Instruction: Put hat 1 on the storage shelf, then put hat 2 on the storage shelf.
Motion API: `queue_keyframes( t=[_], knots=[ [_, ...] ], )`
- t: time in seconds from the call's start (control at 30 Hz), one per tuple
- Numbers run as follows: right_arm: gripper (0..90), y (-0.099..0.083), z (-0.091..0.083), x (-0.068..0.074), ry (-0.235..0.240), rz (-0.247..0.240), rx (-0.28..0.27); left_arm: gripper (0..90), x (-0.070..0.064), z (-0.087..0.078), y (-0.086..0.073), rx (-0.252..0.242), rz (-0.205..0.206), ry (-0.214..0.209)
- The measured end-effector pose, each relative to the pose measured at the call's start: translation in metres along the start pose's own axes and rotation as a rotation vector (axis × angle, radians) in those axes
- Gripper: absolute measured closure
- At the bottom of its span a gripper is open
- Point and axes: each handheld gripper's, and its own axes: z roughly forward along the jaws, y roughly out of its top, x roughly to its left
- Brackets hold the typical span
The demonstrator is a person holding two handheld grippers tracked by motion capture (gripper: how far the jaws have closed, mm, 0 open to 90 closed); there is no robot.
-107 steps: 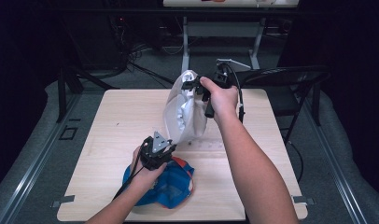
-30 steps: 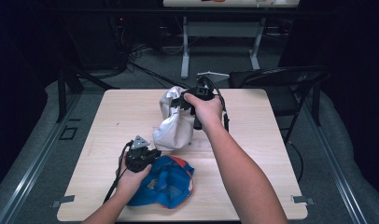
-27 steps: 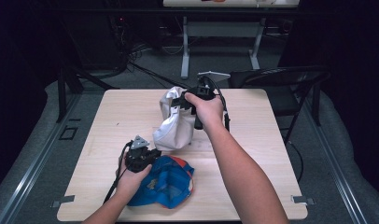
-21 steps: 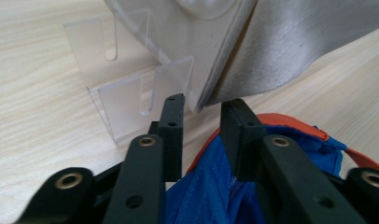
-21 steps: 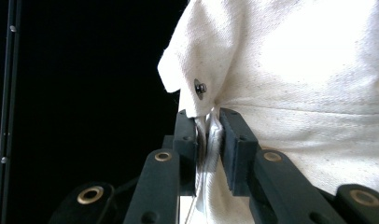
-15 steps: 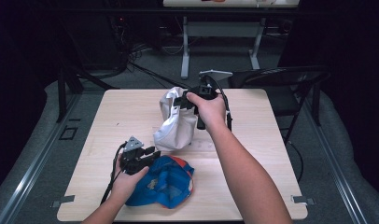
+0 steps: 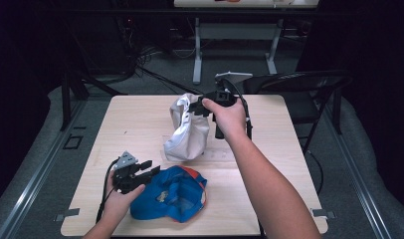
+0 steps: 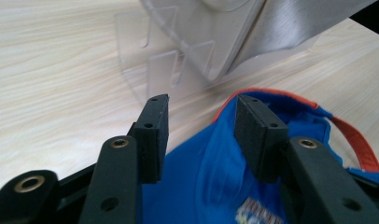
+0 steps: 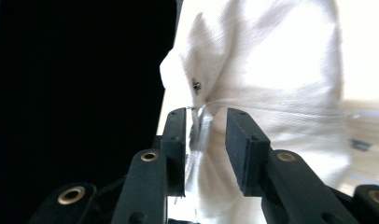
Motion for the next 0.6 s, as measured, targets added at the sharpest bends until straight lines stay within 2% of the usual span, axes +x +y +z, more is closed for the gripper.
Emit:
queue_keyframes(
  t=[0.07, 0.1, 0.17, 0.2, 0.23, 0.3, 0.33, 0.43, 0.6],
  knots=[
    [68.0, -0.001, -0.004, 0.001, -0.013, -0.02, -0.003, 53.1, 0.002, -0.003, -0.002, -0.001, -0.005, 0.006],
    [67.5, -0.002, -0.007, 0.001, -0.019, -0.028, -0.004, 51.8, 0.008, -0.01, -0.006, 0.023, 0.006, 0.021],
    [66.4, -0.004, -0.013, 0.001, -0.036, -0.056, -0.016, 50.5, 0.013, -0.017, -0.011, 0.03, 0.014, 0.059],
    [66.1, -0.004, -0.016, 0.002, -0.049, -0.07, -0.021, 49.8, 0.013, -0.017, -0.011, 0.03, 0.014, 0.059],
    [65.6, -0.006, -0.019, 0.002, -0.06, -0.083, -0.03, 48.7, 0.019, -0.023, -0.015, 0.038, 0.002, 0.11],
    [63.6, -0.008, -0.025, 0.001, -0.067, -0.105, -0.039, 49.4, 0.026, -0.027, -0.017, 0.018, -0.031, 0.094],
    [62.7, -0.009, -0.029, 0.001, -0.077, -0.121, -0.048, 49.8, 0.029, -0.029, -0.018, 0.011, -0.039, 0.1],
    [61.5, -0.013, -0.039, 0.0, -0.108, -0.158, -0.075, 49.5, 0.034, -0.033, -0.019, 0.009, -0.055, 0.122],
    [59.8, -0.023, -0.056, -0.004, -0.132, -0.218, -0.103, 50.0, 0.039, -0.034, -0.021, 0.005, -0.069, 0.143]
  ],
)
